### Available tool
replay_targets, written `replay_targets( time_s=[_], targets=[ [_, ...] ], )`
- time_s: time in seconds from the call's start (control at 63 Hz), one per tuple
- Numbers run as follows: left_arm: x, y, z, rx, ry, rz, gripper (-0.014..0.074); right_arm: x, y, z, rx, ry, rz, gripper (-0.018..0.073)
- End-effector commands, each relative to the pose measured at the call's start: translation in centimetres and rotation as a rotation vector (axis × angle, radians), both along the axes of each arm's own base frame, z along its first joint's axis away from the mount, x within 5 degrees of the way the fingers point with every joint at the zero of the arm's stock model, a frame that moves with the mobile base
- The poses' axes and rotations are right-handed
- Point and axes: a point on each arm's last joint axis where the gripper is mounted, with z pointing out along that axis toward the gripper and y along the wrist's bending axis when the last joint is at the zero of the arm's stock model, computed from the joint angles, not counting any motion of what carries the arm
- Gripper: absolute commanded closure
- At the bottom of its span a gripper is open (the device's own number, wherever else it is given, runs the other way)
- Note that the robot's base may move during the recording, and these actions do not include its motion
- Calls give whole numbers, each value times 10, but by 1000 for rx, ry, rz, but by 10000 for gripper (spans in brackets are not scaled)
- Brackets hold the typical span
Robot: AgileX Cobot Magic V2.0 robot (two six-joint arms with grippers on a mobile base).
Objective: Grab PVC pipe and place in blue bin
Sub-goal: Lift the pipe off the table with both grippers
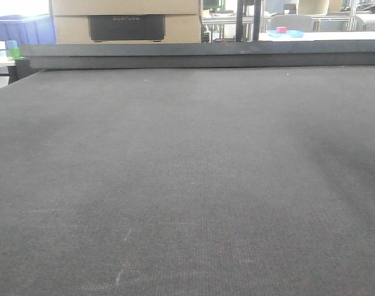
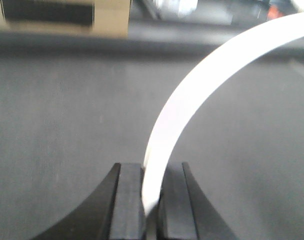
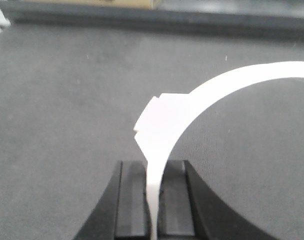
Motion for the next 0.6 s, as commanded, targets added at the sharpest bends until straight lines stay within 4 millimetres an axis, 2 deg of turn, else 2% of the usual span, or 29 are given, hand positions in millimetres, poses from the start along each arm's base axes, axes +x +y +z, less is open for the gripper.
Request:
replay_targets(
  time_s=[0.0,0.095,0.286,0.428,0.587],
  targets=[
    [-8,1,-1,-25,-58,-5,707,-16,-4,1,-21,-111,13,727],
    [-13,3,-12,-26,-60,-3,707,-33,-8,0,-21,-199,22,727],
    [-28,9,-34,-57,-149,7,707,-60,-15,-9,-30,-246,19,727],
    [-42,14,-36,-83,-197,10,707,-73,-19,-9,-26,-267,14,727],
    [-57,19,-30,-81,-213,9,707,-75,-20,-10,-30,-257,10,727]
  ],
)
